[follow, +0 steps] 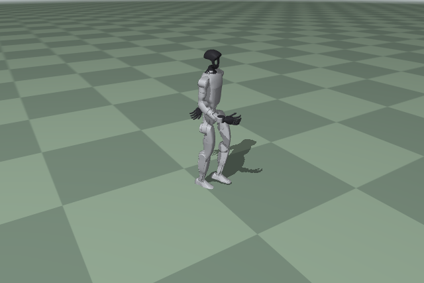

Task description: Walk run

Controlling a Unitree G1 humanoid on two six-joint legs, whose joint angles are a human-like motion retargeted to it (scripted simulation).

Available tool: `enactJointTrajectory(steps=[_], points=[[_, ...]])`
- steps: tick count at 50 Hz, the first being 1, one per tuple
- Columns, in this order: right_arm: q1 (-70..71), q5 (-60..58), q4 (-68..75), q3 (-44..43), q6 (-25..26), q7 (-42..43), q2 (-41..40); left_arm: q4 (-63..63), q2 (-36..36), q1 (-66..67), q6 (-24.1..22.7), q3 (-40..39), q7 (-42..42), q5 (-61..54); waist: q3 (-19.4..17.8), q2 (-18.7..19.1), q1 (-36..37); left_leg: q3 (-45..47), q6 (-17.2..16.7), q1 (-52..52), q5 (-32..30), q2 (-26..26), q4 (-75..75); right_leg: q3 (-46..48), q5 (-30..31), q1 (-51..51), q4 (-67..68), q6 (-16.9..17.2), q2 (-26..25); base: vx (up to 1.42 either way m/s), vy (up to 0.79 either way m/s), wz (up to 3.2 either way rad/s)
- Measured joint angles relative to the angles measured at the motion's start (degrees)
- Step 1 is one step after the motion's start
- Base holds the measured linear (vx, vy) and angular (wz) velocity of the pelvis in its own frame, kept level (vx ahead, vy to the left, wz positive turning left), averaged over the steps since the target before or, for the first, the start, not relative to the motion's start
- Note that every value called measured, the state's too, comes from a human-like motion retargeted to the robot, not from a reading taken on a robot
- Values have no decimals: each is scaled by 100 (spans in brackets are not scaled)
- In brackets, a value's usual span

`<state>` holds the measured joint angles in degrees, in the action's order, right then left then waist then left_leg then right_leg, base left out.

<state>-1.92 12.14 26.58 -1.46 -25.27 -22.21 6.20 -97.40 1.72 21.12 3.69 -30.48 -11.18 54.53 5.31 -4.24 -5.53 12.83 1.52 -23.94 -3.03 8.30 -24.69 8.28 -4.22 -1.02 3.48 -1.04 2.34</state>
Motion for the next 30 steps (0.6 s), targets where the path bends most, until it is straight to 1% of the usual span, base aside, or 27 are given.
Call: enactJointTrajectory(steps=[2, 3, 5, 6, 7, 8, 10, 12, 13, 14, 15, 16, 17, 18, 20, 23, 25, 28, 30], points=[[102, 95, 48, -73, -35, -75, 71, 0, -122, 418, 130, -124, -518, 21, -112, 135, 176, 223, 78, -82, 16, -47, 1060, 16, -181, 320, -67, 3, -294, 95, -30, -14], [110, 122, 49, -106, -45, -90, 99, 0, -171, 598, 162, -176, -677, 20, -158, 188, 248, 361, 108, -109, 118, -12, 1533, 23, -259, 483, -82, 30, -409, 100, -28, 11], [83, 147, 80, -184, -77, -92, 142, 0, -214, 882, 189, -247, -871, 34, -212, 256, 295, 484, 110, -88, 357, 252, 2376, 109, -351, 786, -95, 134, -572, 95, -25, 42], [40, 139, 113, -211, -90, -76, 131, 0, -223, 973, 217, -286, -850, 47, -212, 238, 303, 446, 203, -67, 372, 364, 2579, 141, -325, 894, -41, 232, -584, 101, -24, 46], [-5, 124, 148, -237, -91, -56, 108, 0, -232, 1049, 254, -327, -814, 61, -203, 213, 338, 394, 365, -33, 331, 451, 2702, 145, -264, 985, 33, 344, -586, 116, -24, 19], [-58, 98, 191, -262, -68, -29, 59, 0, -242, 1096, 312, -371, -748, 78, -179, 170, 426, 314, 665, 25, 175, 485, 2662, 92, -133, 1044, 151, 483, -570, 110, -23, -14], [-190, -2, 250, -309, 15, 29, -96, 0, -250, 1099, 426, -489, -608, 104, -94, 86, 647, 284, 1096, 128, 71, 457, 2318, 38, 474, 1096, 473, 864, -475, 87, -23, -63], [-383, -143, 265, -268, 58, 73, -280, 0, -207, 1005, 424, -648, -583, 63, 60, -5, 921, 504, 1348, 153, 102, 231, 2044, 117, 1701, 1075, 936, 1268, -357, 129, -41, -80], [-476, -236, 266, -273, 70, 97, -409, 0, -126, 879, 397, -690, -672, 5, 203, -26, 883, 265, 1348, 109, 423, 178, 1778, 252, 2318, 912, 1289, 1454, -335, 145, -39, 7], [-554, -301, 264, -233, 86, 118, -522, 0, -40, 689, 355, -734, -813, -87, 281, 46, 819, 32, 1348, 61, 651, 67, 1520, 142, 2841, 672, 1789, 1551, -517, 120, -29, 54], [-623, -350, 260, -169, 104, 139, -627, 0, 47, 467, 306, -777, -980, -195, 326, 166, 743, -198, 1348, 11, 832, -72, 1267, -91, 3316, 393, 2364, 1604, -800, 81, -21, 56], [-659, -339, 252, -82, 127, 167, -662, 0, 133, 163, 214, -795, -1091, -319, 291, 219, 715, -73, 1348, 154, 948, -132, 1161, -239, 3380, 104, 3125, 1604, -890, 74, -15, 58], [-689, -318, 245, -15, 147, 183, -686, 0, 215, -156, 96, -786, -1160, -454, 275, 326, 699, -52, 1348, 314, 1036, -199, 1134, -345, 3346, -144, 3671, 1604, -984, 94, -5, 65], [-708, -279, 240, 10, 163, 178, -691, 0, 287, -508, -76, -726, -1144, -612, 298, 544, 711, -238, 1348, 508, 1067, -280, 1262, -365, 3116, -310, 3787, 1604, -1084, 91, 9, 84], [-733, -208, 241, -11, 192, 89, -648, 335, 336, -1124, -402, -492, -1075, -975, 270, 759, 676, -561, 1348, 930, 1089, -209, 1511, -293, 2329, -675, 4163, 1504, -837, 65, 14, 114], [-758, -243, 165, -6, 156, -51, -569, 1370, 423, -1857, -792, 17, -982, -1434, 193, 891, 428, -1171, 1348, 1363, 1074, -109, 1744, 3, 1478, -1204, 4036, 949, -352, 82, -17, 169], [-746, -318, 98, -33, 106, -117, -492, 2004, 595, -2319, -1171, 374, -972, -1643, 205, 895, 177, -1655, 1348, 1548, 1093, 37, 1834, 246, 1003, -1583, 3609, 673, 110, 63, -25, 221], [-722, -402, 45, -49, 85, -190, -404, 2632, 1021, -2993, -1691, 787, -989, -1854, 286, 777, -256, -2327, 1348, 1717, 1178, 353, 1829, 145, 958, -2042, 2426, 633, 459, 68, -36, 219], [-733, -445, 30, -18, 85, -207, -366, 2870, 1275, -3379, -1846, 962, -964, -1914, 316, 669, -486, -2629, 1348, 1876, 1294, 541, 1755, -81, 908, -2238, 1529, 515, 576, 68, -39, 183]])
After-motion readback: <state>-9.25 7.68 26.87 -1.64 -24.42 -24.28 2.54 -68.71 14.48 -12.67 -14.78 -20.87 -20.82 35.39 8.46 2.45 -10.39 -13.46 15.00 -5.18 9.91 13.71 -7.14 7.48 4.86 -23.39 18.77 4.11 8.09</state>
